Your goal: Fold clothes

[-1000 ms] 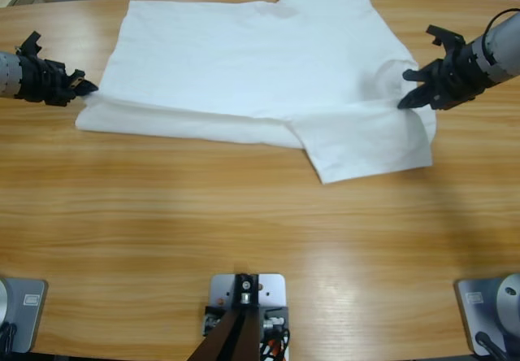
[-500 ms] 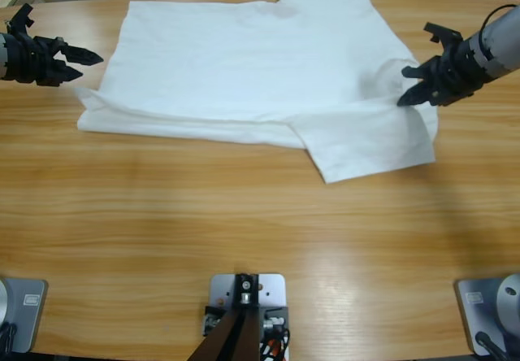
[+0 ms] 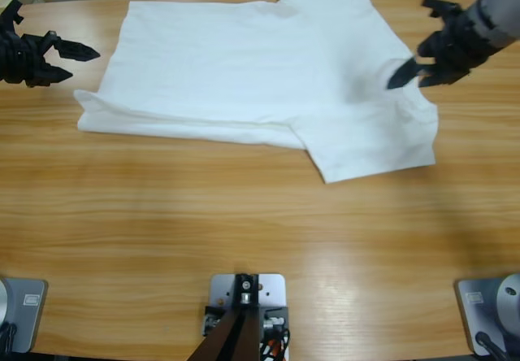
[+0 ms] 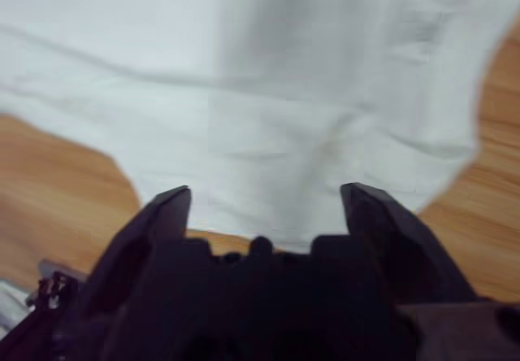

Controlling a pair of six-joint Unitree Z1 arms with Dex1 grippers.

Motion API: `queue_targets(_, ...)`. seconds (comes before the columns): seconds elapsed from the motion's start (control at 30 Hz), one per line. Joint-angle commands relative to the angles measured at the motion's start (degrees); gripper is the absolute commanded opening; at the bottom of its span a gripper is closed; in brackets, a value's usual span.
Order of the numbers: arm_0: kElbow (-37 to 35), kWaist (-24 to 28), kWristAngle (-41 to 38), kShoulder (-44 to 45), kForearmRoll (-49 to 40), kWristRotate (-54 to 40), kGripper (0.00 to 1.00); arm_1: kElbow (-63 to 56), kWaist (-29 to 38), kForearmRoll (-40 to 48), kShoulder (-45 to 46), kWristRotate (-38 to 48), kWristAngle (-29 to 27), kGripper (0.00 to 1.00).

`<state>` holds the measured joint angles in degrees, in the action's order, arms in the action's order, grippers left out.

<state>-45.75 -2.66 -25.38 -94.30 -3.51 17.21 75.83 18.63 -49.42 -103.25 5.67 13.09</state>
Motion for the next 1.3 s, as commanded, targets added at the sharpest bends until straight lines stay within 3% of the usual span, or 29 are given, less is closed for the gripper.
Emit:
queue_targets(0.03,2.1,-8.8,8.5,2.6,-6.0,-4.9,0.993,-2.1,12.3,5.1,-1.2,5.6,0.3,1.0)
queue_targets(0.27,0.8,-14.4,16.3,2.5,-9.3,-7.2,0.996,5.4,16.2,4.0,-6.6,4.5,6.5,1.0)
queue_targets(0.43,0.2,-16.7,21.8,1.6,-10.1,-8.2,0.998,11.9,21.8,3.1,-12.2,2.0,5.9,1.0)
queue_targets(0.63,-0.3,-16.8,22.0,-0.1,-10.0,-8.7,0.998,14.8,22.4,2.2,-16.1,0.0,6.6,1.0)
queue_targets(0.9,-0.9,-16.8,22.0,-1.5,-9.8,-8.7,1.0,15.1,29.2,4.5,-20.1,3.1,7.3,1.0)
queue_targets(1.3,-1.0,-16.7,22.1,-1.9,-9.7,-8.8,1.0,17.9,29.9,3.8,-23.0,3.5,7.9,1.0)
